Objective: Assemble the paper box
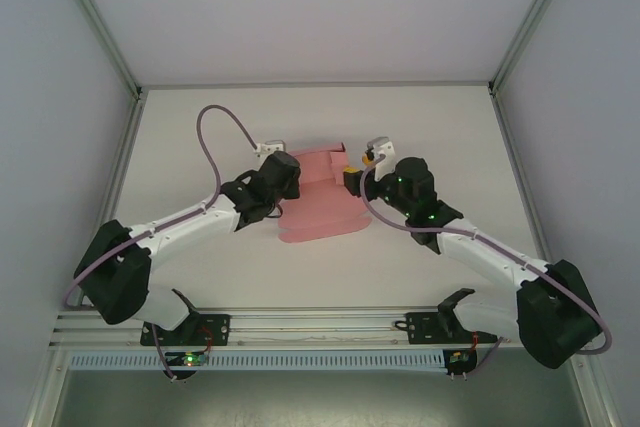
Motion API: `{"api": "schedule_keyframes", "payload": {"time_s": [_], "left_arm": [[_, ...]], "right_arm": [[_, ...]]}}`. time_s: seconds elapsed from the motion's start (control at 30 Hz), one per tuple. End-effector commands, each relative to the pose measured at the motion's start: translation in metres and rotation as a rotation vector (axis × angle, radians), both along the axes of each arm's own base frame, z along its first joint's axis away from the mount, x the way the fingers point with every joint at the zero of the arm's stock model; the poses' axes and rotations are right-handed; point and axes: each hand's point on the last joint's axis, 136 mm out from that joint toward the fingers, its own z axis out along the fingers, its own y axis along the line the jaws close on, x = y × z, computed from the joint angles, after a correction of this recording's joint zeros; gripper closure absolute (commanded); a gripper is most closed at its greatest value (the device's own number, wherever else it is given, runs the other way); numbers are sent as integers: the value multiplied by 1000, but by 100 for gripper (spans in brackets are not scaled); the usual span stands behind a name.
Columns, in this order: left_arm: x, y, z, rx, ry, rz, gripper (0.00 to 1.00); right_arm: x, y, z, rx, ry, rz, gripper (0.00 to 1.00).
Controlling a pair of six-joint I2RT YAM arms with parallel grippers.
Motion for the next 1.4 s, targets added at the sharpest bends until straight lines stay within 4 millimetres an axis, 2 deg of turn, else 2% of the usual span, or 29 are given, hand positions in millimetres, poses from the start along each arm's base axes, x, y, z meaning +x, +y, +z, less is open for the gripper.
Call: {"api": "schedule_keyframes", "payload": {"time_s": [0.0, 0.03, 0.2, 0.5, 0.53, 0.63, 0.77, 0.87, 1.0, 1.1, 1.23, 1.37], "left_arm": [[-3, 2, 6, -5, -16, -14, 100], [-3, 1, 7, -11, -16, -18, 100], [-4, -3, 4, -12, -1, -39, 100], [-9, -5, -5, -7, 26, -66, 100], [-10, -6, -5, -6, 29, -70, 100], [-11, -6, -8, -5, 38, -74, 100], [-15, -15, -6, -30, 45, -99, 100], [-17, -15, -5, -26, 58, -83, 100], [-17, -4, -6, -7, 76, -3, 100], [-17, 8, -9, 24, 98, 77, 100], [-21, 30, -15, 88, 118, 174, 100], [-24, 37, -15, 97, 116, 210, 100]], "right_arm": [[-9, 6, -19, -59, 78, 83, 46], [-8, 10, -19, -47, 84, 98, 49], [7, 22, -23, -35, 96, 113, 49], [27, 26, -21, -35, 92, 92, 56], [31, 23, -23, -38, 96, 80, 59], [36, 22, -27, -58, 110, 47, 74], [49, 7, -37, -117, 100, -92, 93], [58, -6, -41, -174, 66, -219, 100], [63, -31, -40, -303, -5, -447, 100], [65, -64, -38, -415, -20, -679, 100], [57, -102, -29, -541, -66, -931, 100], [55, -119, -15, -671, -126, -1076, 100]]}}
